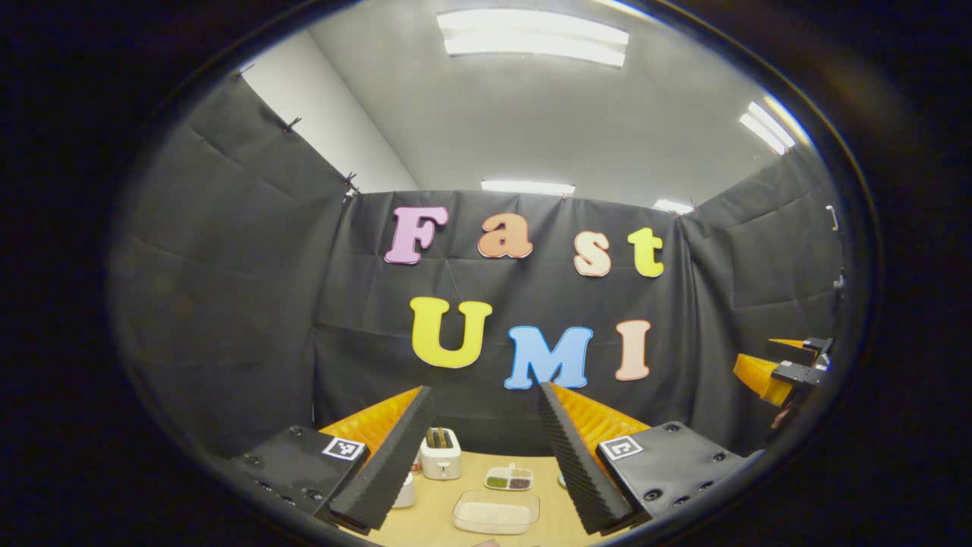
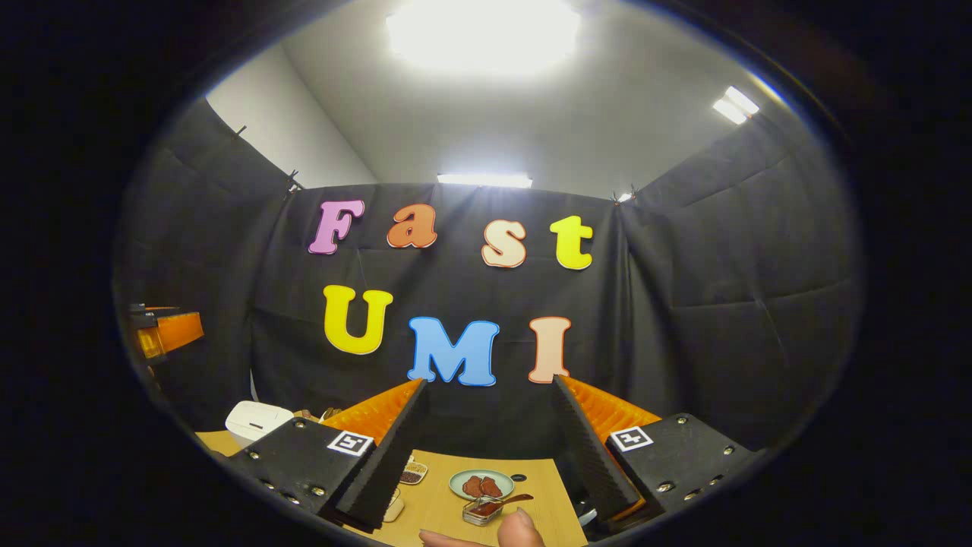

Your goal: Close the left gripper, press the button to open the rice cooker; take a wooden spoon from the chopstick holder with the right hand, scoop a spoonful of rice and pour it into the rice cooker, then put the wooden spoon back into the chopstick holder.

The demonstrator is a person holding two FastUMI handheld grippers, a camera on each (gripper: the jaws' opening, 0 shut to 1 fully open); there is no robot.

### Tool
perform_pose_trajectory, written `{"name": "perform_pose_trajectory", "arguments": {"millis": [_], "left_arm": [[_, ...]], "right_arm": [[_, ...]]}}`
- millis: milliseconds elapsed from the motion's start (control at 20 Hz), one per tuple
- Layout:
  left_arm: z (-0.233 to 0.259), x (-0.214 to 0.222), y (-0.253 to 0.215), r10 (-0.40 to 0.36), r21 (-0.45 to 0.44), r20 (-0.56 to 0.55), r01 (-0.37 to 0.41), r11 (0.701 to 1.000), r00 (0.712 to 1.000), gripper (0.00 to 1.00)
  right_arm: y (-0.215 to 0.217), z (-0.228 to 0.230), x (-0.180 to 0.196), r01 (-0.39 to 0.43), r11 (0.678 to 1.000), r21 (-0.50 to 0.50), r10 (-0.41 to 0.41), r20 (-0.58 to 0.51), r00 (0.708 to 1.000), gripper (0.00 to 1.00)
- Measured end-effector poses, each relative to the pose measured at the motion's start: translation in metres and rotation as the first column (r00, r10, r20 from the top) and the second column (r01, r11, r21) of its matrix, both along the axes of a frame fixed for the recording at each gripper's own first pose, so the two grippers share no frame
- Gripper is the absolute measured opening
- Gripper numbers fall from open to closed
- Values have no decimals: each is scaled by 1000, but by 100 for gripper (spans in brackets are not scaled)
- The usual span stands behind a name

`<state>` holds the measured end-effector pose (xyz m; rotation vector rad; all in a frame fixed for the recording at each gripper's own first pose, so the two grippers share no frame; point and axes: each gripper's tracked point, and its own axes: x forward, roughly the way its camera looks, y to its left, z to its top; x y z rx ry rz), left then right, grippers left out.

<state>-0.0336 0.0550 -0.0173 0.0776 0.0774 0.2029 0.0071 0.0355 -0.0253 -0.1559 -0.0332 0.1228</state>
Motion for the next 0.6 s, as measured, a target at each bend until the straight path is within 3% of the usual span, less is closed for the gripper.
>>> {"name": "perform_pose_trajectory", "arguments": {"millis": [300,500,600], "left_arm": [[-20,3,2,4,-1,-39,-4,1000,999,93],[-22,16,34,2,-16,-40,-3,1000,999,96],[-26,22,53,-8,-12,-48,8,1000,999,93]], "right_arm": [[12,-23,8,-25,999,20,26,-57,998,97],[40,-22,19,-17,1000,18,19,-65,998,97],[53,-25,23,3,1000,6,-3,-76,997,98]]}}
